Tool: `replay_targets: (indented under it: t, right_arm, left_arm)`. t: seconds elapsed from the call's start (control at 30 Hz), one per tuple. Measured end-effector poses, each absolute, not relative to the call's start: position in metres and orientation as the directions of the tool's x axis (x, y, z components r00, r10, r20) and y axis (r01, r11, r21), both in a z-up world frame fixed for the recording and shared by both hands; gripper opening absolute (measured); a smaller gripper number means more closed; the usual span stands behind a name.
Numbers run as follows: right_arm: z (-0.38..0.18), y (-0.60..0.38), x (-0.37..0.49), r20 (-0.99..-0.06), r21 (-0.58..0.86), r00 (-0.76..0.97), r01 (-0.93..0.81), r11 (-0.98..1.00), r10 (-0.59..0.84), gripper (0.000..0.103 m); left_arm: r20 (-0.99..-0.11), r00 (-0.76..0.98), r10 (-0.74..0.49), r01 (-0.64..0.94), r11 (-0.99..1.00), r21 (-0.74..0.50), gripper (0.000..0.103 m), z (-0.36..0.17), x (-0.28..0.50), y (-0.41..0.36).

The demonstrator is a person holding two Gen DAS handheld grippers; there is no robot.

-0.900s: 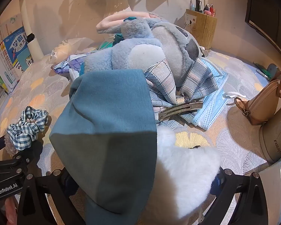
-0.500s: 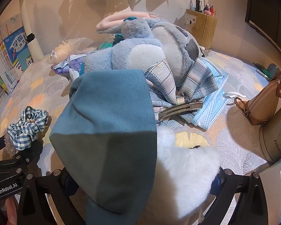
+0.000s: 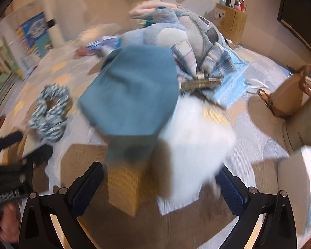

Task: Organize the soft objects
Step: 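Move both tools toward the fluffy ball and the teal cloth on the bed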

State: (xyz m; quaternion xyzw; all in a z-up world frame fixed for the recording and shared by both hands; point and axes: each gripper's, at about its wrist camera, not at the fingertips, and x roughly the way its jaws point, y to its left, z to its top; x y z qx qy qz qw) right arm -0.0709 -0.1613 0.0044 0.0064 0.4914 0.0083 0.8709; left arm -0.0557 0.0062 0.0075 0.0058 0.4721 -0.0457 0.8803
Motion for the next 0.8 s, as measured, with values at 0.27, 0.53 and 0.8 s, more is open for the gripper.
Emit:
replay_targets:
  t: [0.27,0.53,0.8]
  right_arm:
    - [0.049,-0.165,-0.117,-0.642,0.009,0.766,0.023,1.000,-0.012,0.103]
    - [0.039,-0.169,-0.094,-0.599,0.041,0.801,0.014,0.999,0.013,0.103]
    - [0.038,-0.178,-0.100,-0.585,0.094,0.809,-0.005,0.996,0.059,0.103]
  left_arm:
    - [-0.665,0.734,-0.134,0.135,0.990,-0.050,0.102,0.064,-0.075,0.013]
    - [-0.681,0.724,-0.109,0.158,0.987,0.010,0.102,0.031,-0.044,0.004]
    - [-0.697,0.704,-0.138,0.160,0.987,-0.034,0.102,0.025,-0.043,0.009]
